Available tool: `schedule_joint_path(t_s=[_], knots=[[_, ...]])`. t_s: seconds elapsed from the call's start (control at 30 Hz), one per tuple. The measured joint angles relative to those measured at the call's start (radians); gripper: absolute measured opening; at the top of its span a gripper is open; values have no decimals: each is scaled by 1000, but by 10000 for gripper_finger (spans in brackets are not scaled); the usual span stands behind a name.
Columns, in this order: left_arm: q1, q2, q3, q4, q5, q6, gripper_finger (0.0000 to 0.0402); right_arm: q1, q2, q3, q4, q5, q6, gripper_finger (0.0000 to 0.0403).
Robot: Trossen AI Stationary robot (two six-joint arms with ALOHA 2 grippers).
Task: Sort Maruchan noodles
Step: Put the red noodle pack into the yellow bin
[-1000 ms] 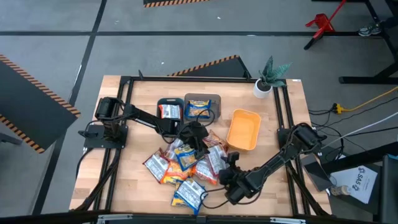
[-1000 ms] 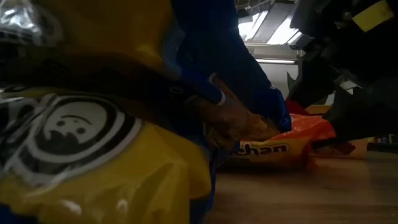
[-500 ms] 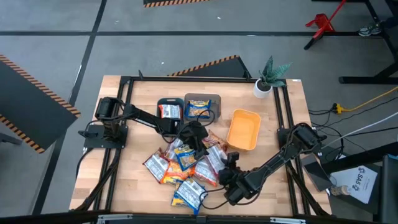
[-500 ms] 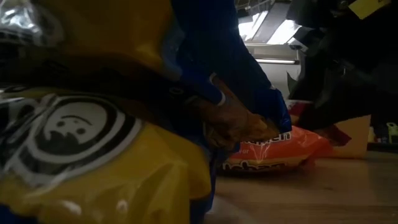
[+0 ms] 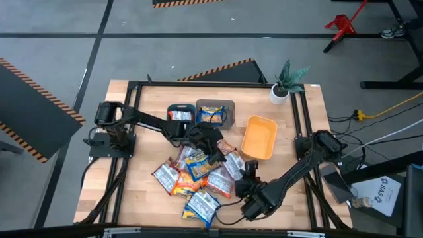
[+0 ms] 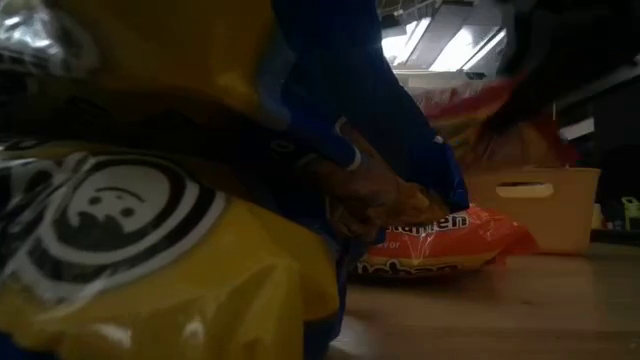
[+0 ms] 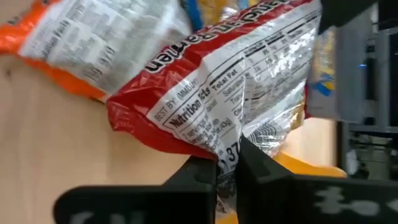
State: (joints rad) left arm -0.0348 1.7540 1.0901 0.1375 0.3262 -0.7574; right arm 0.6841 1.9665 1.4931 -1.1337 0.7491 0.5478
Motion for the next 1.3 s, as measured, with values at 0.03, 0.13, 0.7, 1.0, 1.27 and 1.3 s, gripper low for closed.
schedule_joint_path(t_s=[0.03, 0.13, 0.7, 1.0, 1.27, 1.3], knots=[[4, -11, 2, -5, -3, 0, 167, -1, -5, 12, -7, 1, 14, 9], [26, -24, 29, 17, -14, 4, 167, -2, -45, 18, -89, 29, 64, 4], [231, -36, 169, 9, -7, 8, 167, -118, -128, -42, -436, -57, 501, 1], [287, -36, 229, 6, 165, -36, 167, -271, -134, -186, -357, -232, 465, 1], [286, -36, 268, 6, 263, -97, 167, -414, -133, -195, -259, -355, 333, 1], [286, -36, 270, 6, 273, -103, 167, -423, -133, -195, -252, -355, 322, 3]])
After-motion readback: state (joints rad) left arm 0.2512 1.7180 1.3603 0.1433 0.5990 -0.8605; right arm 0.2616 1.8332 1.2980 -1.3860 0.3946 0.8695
